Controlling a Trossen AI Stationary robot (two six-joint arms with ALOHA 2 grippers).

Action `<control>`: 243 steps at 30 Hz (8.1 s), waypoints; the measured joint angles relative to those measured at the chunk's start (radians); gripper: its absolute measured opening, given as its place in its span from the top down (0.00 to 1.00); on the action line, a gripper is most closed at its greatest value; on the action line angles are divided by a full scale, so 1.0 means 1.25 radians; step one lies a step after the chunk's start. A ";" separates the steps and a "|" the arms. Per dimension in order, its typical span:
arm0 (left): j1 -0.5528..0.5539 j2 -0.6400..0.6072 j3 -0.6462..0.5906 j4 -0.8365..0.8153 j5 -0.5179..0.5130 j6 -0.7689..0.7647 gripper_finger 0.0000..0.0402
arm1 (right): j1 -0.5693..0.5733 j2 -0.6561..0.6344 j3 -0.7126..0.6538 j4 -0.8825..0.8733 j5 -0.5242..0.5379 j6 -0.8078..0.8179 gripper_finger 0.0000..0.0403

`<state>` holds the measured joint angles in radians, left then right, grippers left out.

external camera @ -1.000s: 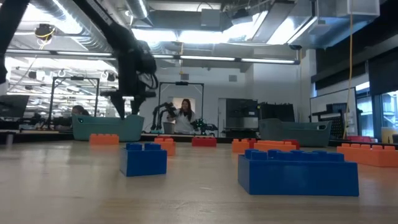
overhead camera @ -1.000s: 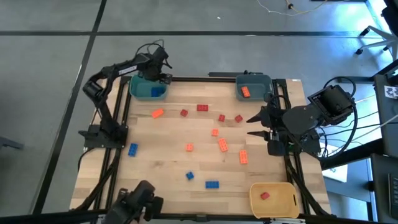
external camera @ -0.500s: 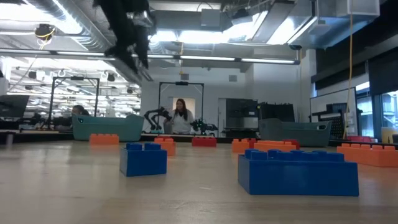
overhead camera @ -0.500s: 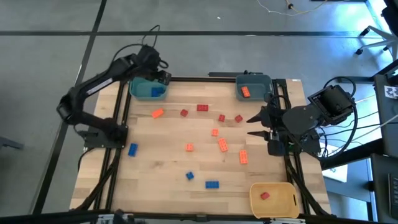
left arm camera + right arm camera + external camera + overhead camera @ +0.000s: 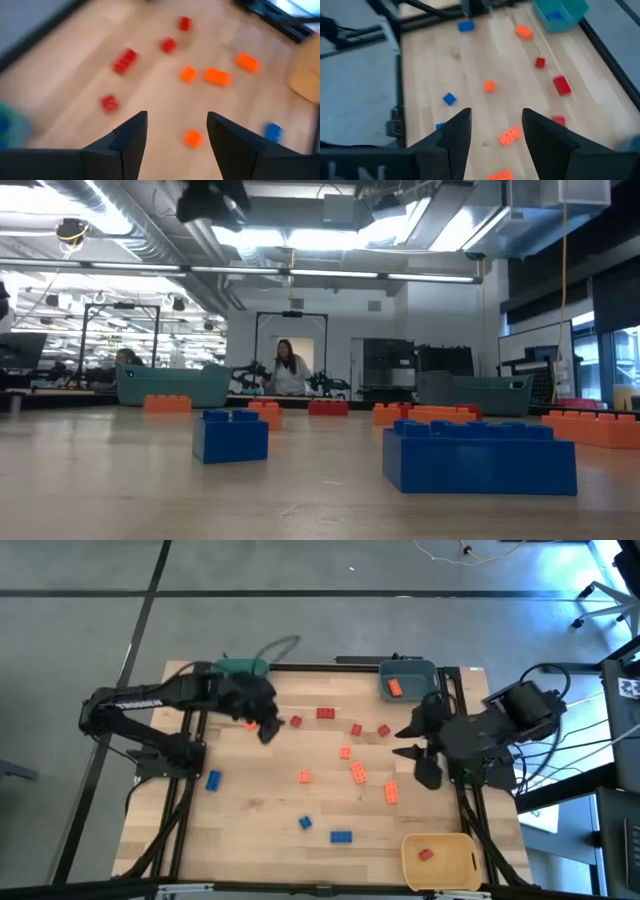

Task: Sort & place blocks by color
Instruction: Put the orange game piece into the blue bin, then put the red game piece into the yellow bin

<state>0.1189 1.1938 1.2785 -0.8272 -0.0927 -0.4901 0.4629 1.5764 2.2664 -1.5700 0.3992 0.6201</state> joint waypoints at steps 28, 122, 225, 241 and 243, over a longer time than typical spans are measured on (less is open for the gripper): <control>-0.513 0.001 0.000 -0.039 -0.321 -0.360 0.51 | -0.317 0.002 -0.540 0.237 -0.301 0.241 0.56; -0.481 0.001 0.001 -0.065 -0.359 -0.291 0.51 | -0.423 0.342 -0.608 0.359 -0.396 0.102 0.65; -0.114 0.001 0.000 -0.164 -0.392 -0.206 0.51 | -1.202 0.313 -0.667 0.380 -0.342 -0.206 0.47; -0.114 0.001 0.000 -0.164 -0.389 -0.196 0.51 | -1.201 0.313 -0.605 0.275 -0.379 -0.211 0.73; -0.114 0.001 0.000 -0.164 -0.388 -0.169 0.51 | -1.201 0.313 -0.573 0.250 -0.411 -0.214 0.80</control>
<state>-0.0242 1.1947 1.2781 -1.0316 -0.5779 -0.7009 -1.0382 1.9682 1.5497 -1.2579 -0.1149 0.3530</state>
